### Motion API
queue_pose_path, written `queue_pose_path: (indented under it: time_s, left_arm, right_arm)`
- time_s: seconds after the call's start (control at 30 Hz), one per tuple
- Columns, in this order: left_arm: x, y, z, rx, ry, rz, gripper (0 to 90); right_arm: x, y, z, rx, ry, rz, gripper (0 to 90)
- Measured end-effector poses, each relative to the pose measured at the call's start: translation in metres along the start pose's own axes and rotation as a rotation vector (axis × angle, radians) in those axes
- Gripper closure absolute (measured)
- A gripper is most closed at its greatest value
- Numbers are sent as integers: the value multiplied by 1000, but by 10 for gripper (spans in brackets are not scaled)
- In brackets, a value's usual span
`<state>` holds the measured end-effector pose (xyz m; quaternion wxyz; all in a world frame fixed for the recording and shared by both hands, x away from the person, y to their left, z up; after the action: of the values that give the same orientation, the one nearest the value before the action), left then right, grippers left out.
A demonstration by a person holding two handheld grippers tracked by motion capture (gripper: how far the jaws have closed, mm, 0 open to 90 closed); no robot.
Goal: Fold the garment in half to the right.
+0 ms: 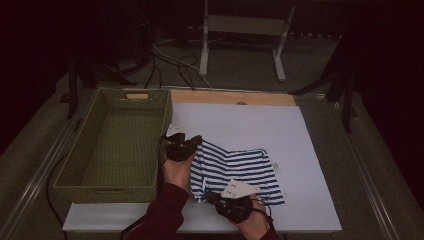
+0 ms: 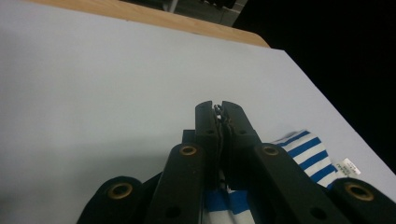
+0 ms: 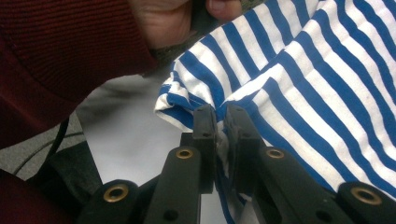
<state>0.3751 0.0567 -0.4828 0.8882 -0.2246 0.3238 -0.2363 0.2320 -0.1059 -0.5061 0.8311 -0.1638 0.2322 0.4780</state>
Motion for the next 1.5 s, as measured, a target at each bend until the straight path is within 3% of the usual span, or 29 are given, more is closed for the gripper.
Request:
queue_pose_path:
  time_s: [0.37, 1.5]
  left_arm:
    - [4, -14, 5, 12, -8, -14, 866]
    - [23, -46, 12, 57, 8, -48, 867]
  right_arm:
    - [-14, -8, 2, 24, -38, -3, 837]
    - [-45, -31, -8, 69, -79, -21, 837]
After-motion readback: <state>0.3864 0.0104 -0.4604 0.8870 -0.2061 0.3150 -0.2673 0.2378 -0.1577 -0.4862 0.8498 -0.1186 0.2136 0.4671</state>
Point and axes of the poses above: each handheld gripper's, and its own axes: x roughly forward along the jaws, z roughly out of its top, y roughly to its left, the point moved 3 cm from there along x, roughly forward along the jaws, and after that the axes turned 10 degrees about -x, right-handed, at the moved point
